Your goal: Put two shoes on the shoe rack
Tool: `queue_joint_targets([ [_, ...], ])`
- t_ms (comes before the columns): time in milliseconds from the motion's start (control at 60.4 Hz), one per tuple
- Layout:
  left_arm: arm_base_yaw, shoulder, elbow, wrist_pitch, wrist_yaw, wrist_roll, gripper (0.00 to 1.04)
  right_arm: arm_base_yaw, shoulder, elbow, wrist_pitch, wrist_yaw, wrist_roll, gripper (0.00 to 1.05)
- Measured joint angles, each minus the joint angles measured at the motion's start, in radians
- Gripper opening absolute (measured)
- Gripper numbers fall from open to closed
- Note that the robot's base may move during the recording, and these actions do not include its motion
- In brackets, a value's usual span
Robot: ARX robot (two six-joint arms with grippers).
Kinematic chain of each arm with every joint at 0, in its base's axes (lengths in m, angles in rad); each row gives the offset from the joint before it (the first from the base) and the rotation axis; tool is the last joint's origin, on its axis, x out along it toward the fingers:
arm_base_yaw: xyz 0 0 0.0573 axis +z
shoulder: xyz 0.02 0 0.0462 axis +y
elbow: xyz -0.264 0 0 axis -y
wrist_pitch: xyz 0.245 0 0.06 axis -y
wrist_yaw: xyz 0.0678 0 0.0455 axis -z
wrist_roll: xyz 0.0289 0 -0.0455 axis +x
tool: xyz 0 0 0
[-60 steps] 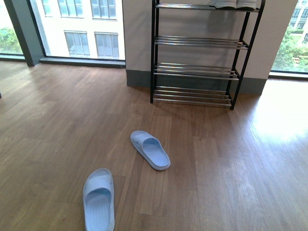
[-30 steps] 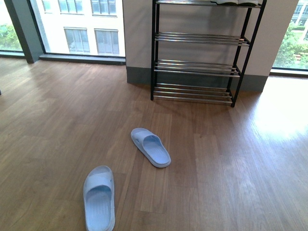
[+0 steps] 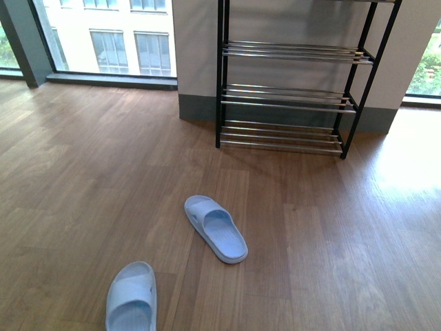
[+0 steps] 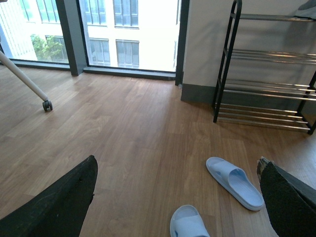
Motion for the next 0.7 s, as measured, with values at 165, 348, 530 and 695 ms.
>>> queue_joint_targets([
  [165,0.000,0.000,0.000,0.000,0.000,0.000,0.95,0.000,0.000,0.000,0.000,0.003,0.000,0.95],
  [348,-0.034,0.421,0.172,-0.283,-0.086,-0.509,0.95,0.000,0.000,0.000,0.000,0.002,0.000,0.95],
  [530,-0.030,1.120,0.376,-0.023,-0.068,-0.672,0.95,0.000,0.000,0.000,0.000,0.002,0.000,0.95],
  [695,-0.105,1.619,0.622,-0.003,-0.231,-0.582,0.95,0.000,0.000,0.000,0.000,0.002,0.000,0.95],
])
